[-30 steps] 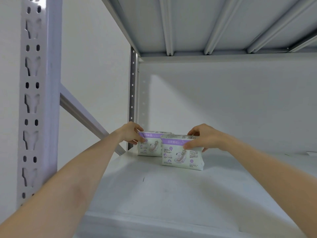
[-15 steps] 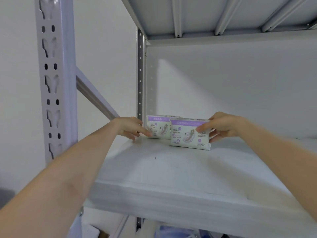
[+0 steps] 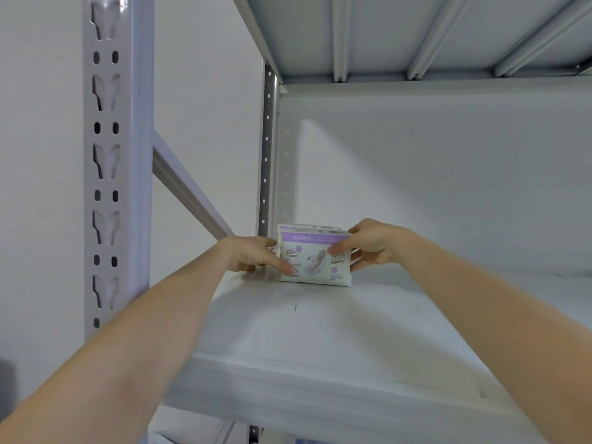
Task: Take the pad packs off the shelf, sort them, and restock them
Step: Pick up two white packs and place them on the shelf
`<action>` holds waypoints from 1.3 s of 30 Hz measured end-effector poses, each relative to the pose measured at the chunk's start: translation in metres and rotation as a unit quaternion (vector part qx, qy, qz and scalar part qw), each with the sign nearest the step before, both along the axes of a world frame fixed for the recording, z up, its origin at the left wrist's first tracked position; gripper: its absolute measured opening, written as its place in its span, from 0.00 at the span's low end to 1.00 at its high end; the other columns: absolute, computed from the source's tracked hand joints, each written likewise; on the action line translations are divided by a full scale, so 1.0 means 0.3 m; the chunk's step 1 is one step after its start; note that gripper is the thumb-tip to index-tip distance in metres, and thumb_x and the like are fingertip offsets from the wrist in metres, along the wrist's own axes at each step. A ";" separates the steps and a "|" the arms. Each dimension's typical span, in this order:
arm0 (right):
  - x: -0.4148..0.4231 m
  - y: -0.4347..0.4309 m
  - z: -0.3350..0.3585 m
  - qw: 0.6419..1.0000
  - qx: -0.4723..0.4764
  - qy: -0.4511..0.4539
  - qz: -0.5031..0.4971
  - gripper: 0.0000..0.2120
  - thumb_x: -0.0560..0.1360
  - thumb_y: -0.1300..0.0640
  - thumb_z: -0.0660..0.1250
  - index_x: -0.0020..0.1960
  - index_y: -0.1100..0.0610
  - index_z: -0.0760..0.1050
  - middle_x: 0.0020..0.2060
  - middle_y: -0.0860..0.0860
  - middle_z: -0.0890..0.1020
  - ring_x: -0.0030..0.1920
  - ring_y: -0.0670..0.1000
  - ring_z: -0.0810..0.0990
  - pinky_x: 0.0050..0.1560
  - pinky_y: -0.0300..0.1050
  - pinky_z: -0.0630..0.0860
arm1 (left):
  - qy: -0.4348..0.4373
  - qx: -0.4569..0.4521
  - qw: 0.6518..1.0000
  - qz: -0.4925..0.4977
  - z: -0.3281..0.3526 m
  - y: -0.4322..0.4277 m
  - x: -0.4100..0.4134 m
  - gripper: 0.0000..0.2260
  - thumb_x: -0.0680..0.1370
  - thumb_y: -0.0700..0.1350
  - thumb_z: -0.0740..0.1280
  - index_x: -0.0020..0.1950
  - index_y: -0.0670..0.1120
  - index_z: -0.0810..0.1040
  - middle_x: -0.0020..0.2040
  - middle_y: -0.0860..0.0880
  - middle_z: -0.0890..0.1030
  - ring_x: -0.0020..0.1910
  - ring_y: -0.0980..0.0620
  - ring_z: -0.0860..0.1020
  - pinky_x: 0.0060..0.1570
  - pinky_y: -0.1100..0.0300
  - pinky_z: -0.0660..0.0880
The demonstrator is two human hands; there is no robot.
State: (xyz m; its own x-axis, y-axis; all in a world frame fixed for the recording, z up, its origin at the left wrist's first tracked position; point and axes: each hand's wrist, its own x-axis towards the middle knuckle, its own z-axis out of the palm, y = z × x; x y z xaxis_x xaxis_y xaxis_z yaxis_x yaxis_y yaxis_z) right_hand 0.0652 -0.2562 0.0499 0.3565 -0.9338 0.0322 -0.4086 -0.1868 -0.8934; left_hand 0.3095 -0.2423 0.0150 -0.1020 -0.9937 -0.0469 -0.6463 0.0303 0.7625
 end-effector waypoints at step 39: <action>0.029 0.025 -0.056 0.950 -0.233 0.167 -0.124 0.34 0.71 0.48 0.73 0.70 0.59 0.63 0.63 0.56 0.72 0.56 0.54 0.71 0.51 0.46 0.70 | -0.204 -0.150 0.960 0.122 -0.027 0.099 -0.004 0.34 0.75 0.62 0.67 0.74 0.44 0.63 0.72 0.46 0.69 0.70 0.46 0.68 0.57 0.59 0.65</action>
